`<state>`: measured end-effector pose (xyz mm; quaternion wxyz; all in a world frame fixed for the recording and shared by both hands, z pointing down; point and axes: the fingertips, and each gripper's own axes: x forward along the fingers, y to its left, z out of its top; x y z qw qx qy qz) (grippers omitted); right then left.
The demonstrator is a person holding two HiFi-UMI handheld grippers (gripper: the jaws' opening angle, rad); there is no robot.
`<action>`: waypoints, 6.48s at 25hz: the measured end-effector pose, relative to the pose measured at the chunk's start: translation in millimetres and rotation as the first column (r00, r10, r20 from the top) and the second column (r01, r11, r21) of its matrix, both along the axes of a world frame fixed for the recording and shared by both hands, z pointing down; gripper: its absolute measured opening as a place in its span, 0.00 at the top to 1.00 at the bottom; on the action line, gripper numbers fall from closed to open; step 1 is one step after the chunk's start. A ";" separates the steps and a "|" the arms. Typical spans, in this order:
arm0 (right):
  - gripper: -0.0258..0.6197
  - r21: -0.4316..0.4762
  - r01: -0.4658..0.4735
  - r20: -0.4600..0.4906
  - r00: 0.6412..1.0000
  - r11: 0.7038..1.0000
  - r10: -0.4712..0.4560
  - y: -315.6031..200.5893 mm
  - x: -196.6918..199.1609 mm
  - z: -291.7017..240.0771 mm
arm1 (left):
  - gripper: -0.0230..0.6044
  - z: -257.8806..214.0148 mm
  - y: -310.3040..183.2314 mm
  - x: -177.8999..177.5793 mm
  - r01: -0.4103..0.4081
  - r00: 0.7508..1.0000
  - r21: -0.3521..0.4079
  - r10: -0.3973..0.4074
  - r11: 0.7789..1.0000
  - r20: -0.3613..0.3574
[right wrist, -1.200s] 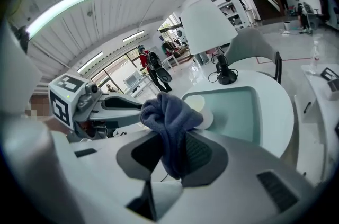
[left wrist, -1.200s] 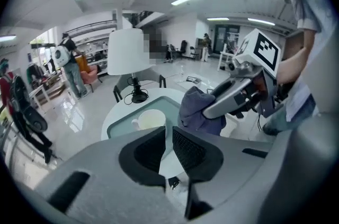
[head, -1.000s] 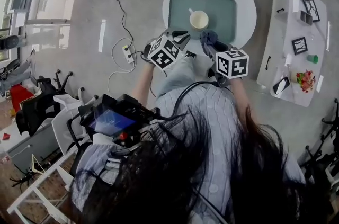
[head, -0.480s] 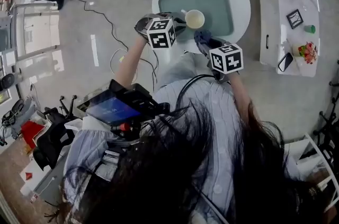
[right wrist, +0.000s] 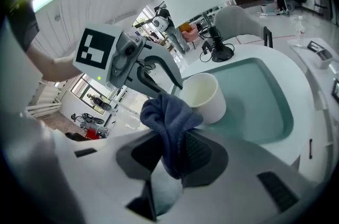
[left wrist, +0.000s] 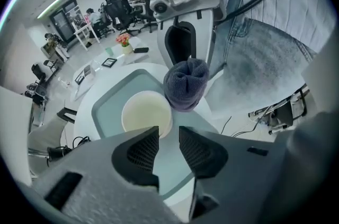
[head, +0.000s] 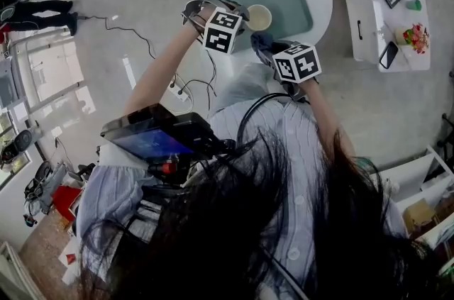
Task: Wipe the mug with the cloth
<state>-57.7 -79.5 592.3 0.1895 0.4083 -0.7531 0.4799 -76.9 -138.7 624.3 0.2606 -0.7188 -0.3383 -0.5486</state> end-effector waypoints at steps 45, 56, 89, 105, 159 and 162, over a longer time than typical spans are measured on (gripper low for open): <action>0.81 -0.149 -0.197 0.019 0.979 0.969 0.202 -15.9 33.3 38.4 | 0.90 19.5 -5.3 11.9 -0.416 0.907 0.158 0.422 0.895 0.000; 0.81 -0.144 -0.222 -0.033 0.975 0.964 0.219 -18.5 57.2 42.3 | 0.90 15.8 -1.1 8.5 -0.427 0.902 0.153 0.432 0.891 0.003; 0.81 -0.113 -0.149 -0.094 0.986 0.982 0.139 -53.7 90.5 41.0 | 0.89 -12.0 22.7 34.3 0.410 0.909 -0.151 -0.417 0.900 -0.018; 0.81 -0.115 0.130 -0.058 0.989 0.985 -0.137 -60.6 98.8 37.6 | 0.89 -12.5 8.6 72.0 0.878 0.461 -0.127 -0.887 0.462 -0.042; 0.81 -0.112 0.260 -0.123 0.954 0.959 -0.273 -75.3 102.1 42.8 | 0.89 -6.3 18.2 69.4 0.829 0.549 -0.088 -0.834 0.552 -0.055; 0.81 -0.108 0.282 -0.130 0.947 0.953 -0.295 -82.4 100.4 41.4 | 0.89 -8.4 14.0 75.8 0.872 0.473 -0.119 -0.880 0.476 -0.048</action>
